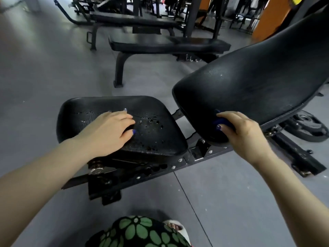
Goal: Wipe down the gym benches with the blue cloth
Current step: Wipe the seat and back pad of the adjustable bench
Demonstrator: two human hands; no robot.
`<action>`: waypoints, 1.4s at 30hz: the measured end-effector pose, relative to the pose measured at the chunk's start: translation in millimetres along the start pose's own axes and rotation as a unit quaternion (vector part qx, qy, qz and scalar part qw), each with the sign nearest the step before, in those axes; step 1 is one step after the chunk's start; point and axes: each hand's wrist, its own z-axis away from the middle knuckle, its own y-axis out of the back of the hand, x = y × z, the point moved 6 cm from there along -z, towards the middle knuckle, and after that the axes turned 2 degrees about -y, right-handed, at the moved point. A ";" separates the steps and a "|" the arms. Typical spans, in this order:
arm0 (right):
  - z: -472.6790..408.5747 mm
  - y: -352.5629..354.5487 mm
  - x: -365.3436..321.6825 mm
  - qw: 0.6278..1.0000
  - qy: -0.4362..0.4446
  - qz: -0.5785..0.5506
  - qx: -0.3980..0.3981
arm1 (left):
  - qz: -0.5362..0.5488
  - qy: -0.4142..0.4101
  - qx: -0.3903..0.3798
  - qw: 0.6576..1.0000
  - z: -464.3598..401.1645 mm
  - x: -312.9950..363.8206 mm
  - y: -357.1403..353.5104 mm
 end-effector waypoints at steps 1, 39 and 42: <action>0.6 -5.5 -10.1 1.000 0.003 -0.019 0.000 | 0.000 0.008 -0.008 1.000 -0.4 -4.5 1.3; -11.2 -124.8 -82.1 0.978 -0.017 -0.124 -0.169 | -0.007 0.027 0.057 0.998 13.8 -51.4 5.8; -71.6 -152.6 -76.8 0.980 -0.022 -0.096 -0.171 | -0.002 0.028 0.053 0.998 12.8 -49.8 3.2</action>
